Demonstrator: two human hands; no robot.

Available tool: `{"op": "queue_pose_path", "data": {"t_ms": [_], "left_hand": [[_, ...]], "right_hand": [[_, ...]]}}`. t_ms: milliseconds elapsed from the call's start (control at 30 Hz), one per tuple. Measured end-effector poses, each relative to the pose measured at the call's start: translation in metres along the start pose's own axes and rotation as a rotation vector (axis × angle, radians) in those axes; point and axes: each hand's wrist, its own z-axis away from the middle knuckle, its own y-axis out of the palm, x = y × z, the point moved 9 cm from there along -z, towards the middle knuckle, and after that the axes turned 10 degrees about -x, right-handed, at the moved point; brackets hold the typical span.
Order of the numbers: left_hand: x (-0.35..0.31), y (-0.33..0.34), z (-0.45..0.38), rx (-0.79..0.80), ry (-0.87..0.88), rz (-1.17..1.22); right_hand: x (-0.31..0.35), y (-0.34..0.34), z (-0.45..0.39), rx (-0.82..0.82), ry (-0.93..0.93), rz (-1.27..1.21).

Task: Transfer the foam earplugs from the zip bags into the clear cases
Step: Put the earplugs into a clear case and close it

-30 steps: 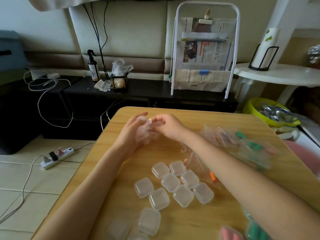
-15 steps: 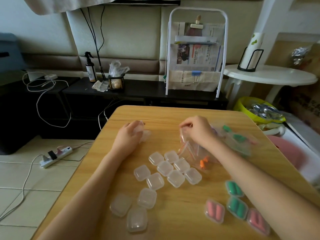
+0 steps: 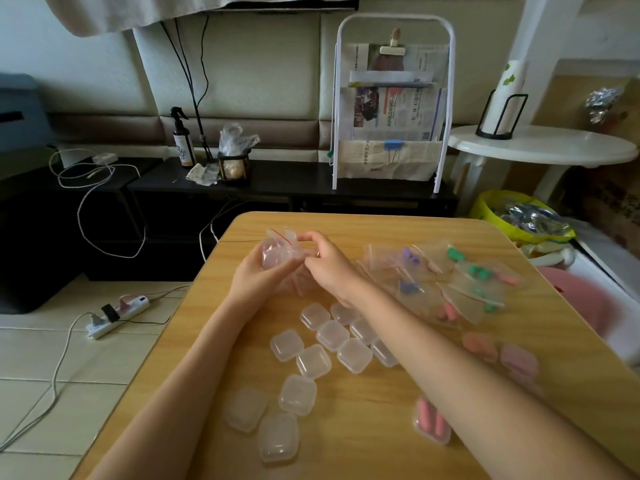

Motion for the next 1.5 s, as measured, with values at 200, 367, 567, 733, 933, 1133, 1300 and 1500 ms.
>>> {"op": "queue_pose_path", "data": {"t_ms": [200,367,567,733,933,1133,1300,1500], "left_hand": [[0.002,-0.019,-0.004,-0.178,-0.034,0.139],[0.005,-0.021,-0.002,-0.241,-0.116,0.275],[0.006,-0.025,-0.003,-0.276,-0.084,0.224],[-0.005,-0.032,-0.004,-0.348,0.097,-0.088],[-0.001,-0.006,-0.002,-0.112,0.046,-0.235],[-0.010,0.009,0.001,-0.035,0.186,-0.340],[-0.015,0.021,-0.004,0.013,0.223,-0.252],[-0.022,0.039,0.001,0.041,0.273,-0.297]], "right_hand": [[-0.004,-0.064,-0.021,-0.234,-0.062,0.079],[-0.005,-0.054,-0.006,0.039,-0.175,0.327],[-0.010,-0.019,0.007,0.188,-0.214,0.553],[0.006,-0.055,0.003,-0.059,-0.303,0.632],[-0.015,-0.082,-0.003,-0.015,-0.199,0.941],[-0.014,-0.097,0.004,-0.099,-0.198,0.753],[0.014,-0.057,0.015,0.044,-0.349,0.542],[0.008,-0.016,0.000,0.115,-0.313,0.749]]}}
